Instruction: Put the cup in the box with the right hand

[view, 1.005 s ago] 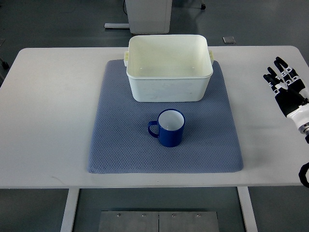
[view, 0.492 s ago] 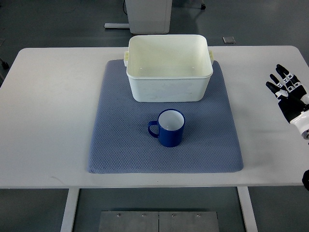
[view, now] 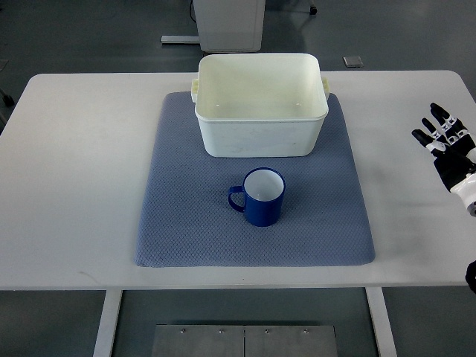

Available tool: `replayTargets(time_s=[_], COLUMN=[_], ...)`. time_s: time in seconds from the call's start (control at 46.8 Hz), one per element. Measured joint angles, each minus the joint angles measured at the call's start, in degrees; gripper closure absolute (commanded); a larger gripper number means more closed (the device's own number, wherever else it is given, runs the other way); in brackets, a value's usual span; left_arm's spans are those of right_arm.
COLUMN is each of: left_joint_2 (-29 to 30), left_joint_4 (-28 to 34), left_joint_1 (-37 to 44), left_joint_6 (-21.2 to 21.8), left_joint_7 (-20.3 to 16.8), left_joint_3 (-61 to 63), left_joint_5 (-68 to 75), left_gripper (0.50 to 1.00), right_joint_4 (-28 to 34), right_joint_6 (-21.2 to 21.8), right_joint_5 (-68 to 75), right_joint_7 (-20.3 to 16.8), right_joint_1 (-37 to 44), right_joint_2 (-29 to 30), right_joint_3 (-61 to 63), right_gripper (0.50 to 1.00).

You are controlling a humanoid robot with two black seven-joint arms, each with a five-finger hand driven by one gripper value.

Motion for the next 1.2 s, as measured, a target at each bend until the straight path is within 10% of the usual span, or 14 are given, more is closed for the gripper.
replayTargets(time_s=[1.198], left_joint_2=[0.0], left_joint_4=[0.0], left_joint_1=[0.01], left_joint_6=[0.0], left_joint_7=[0.02], left_joint_3=[0.0], left_joint_5=[0.0], left_gripper=[0.5], right_joint_4=[5.23], right_joint_6=[5.17], right_joint_5=[-7.26], right_joint_7=[0.0], right_joint_1=[-4.16], right_joint_2=[-6.66], right_joint_3=[-0.09], right_gripper=[0.502])
